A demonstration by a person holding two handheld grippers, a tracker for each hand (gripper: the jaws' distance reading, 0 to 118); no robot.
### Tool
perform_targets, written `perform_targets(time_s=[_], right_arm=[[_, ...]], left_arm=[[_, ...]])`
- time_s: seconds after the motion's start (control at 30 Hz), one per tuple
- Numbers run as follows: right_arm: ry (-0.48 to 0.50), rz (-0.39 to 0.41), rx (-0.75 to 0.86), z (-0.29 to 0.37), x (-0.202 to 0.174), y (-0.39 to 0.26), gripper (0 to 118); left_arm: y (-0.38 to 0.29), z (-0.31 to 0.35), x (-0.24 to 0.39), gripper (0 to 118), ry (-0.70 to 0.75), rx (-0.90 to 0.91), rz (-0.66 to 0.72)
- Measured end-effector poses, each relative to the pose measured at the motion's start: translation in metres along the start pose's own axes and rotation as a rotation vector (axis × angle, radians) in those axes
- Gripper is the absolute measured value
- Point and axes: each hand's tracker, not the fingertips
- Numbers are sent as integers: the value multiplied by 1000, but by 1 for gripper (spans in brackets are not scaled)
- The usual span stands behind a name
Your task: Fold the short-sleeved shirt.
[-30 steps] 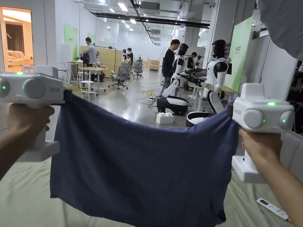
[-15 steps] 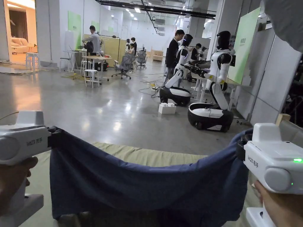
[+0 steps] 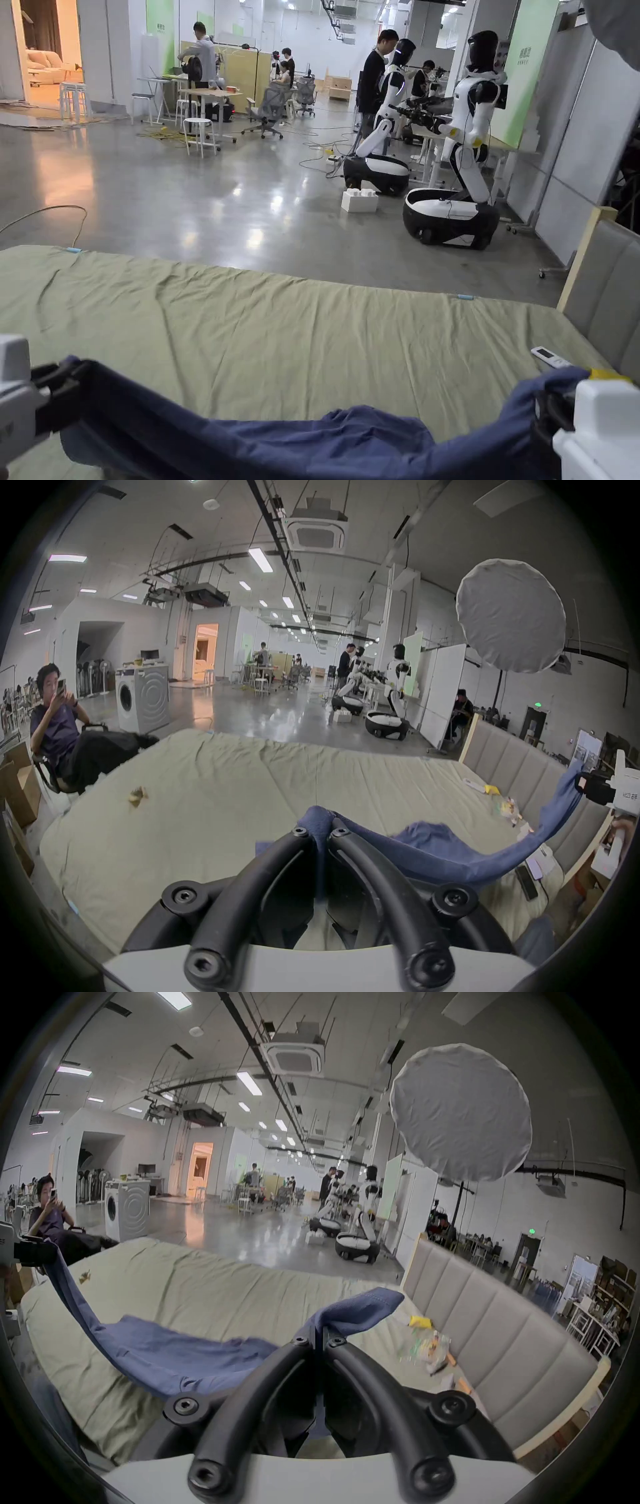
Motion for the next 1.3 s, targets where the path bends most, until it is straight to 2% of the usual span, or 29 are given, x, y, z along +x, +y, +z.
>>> perform_targets(time_s=[0.1, 0.13, 0.2, 0.27, 0.3, 0.37, 0.47, 0.73, 0.8, 0.83, 0.9, 0.93, 1.0, 1.1, 1.3], right_arm=[[17, -25, -106, 2, -11, -41, 3], [22, 7, -105, 2, -14, -48, 3], [47, -55, -217, -4, -20, -80, 3], [83, -77, -297, -14, -26, -108, 3], [41, -90, -378, -17, -28, -125, 3], [72, -45, -418, -31, -38, -149, 3], [97, -26, -517, -47, -48, -184, 3], [94, -16, -627, -72, -68, -230, 7], [86, -11, -626, -70, -73, -229, 12], [80, -14, -614, -67, -73, -226, 26], [60, -33, -543, -63, -74, -216, 61], [58, -45, -516, -62, -74, -211, 75], [53, -59, -441, -60, -74, -195, 76], [42, -74, -320, -60, -78, -167, 77], [36, -142, -65, -66, -92, -109, 77]], left_arm=[[-39, 6, 1, 5, 23, -97, -2], [-48, 6, 1, 5, 26, -116, -1], [-77, 0, 1, 5, 31, -208, -11], [-102, -9, 0, 5, 44, -281, -6], [-117, -15, 0, 5, 52, -315, 0], [-143, -29, 2, 5, 55, -398, 1], [-174, -47, 5, 5, 65, -513, -31], [-221, -81, 10, 6, 89, -660, -25], [-222, -80, 15, 10, 98, -658, -27], [-220, -77, 17, 19, 104, -647, -30], [-213, -74, 19, 40, 98, -600, -29], [-208, -73, 21, 52, 101, -572, -32], [-188, -68, 28, 58, 113, -486, -43], [-161, -67, 40, 58, 118, -368, -72], [-109, -64, 63, 56, 90, -104, -13]])
